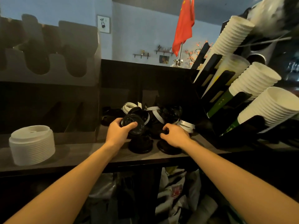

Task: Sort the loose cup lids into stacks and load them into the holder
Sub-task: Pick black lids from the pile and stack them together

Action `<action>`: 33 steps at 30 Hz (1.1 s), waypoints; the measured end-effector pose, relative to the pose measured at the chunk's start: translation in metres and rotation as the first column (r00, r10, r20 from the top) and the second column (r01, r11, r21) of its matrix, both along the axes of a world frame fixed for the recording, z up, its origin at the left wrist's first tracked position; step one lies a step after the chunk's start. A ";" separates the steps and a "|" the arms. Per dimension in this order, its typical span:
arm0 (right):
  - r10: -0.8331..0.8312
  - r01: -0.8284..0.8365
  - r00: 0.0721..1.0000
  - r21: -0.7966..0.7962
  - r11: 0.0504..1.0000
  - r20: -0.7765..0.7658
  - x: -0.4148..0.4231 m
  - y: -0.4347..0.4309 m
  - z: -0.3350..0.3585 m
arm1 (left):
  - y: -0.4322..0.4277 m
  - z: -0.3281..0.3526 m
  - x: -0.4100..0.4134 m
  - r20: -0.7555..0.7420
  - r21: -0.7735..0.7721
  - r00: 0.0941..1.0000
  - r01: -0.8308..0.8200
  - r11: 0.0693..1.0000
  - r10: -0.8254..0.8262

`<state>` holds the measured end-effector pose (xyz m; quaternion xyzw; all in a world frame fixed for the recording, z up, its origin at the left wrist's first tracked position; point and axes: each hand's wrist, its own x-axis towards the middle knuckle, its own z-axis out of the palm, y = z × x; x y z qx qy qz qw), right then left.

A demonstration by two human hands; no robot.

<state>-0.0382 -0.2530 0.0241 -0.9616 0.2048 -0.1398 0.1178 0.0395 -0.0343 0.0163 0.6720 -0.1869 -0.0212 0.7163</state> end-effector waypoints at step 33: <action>0.060 -0.186 0.867 0.208 0.960 0.495 0.018 0.008 0.007 | -0.027 -0.008 0.012 -0.052 -0.075 0.999 0.003 0.997 -0.007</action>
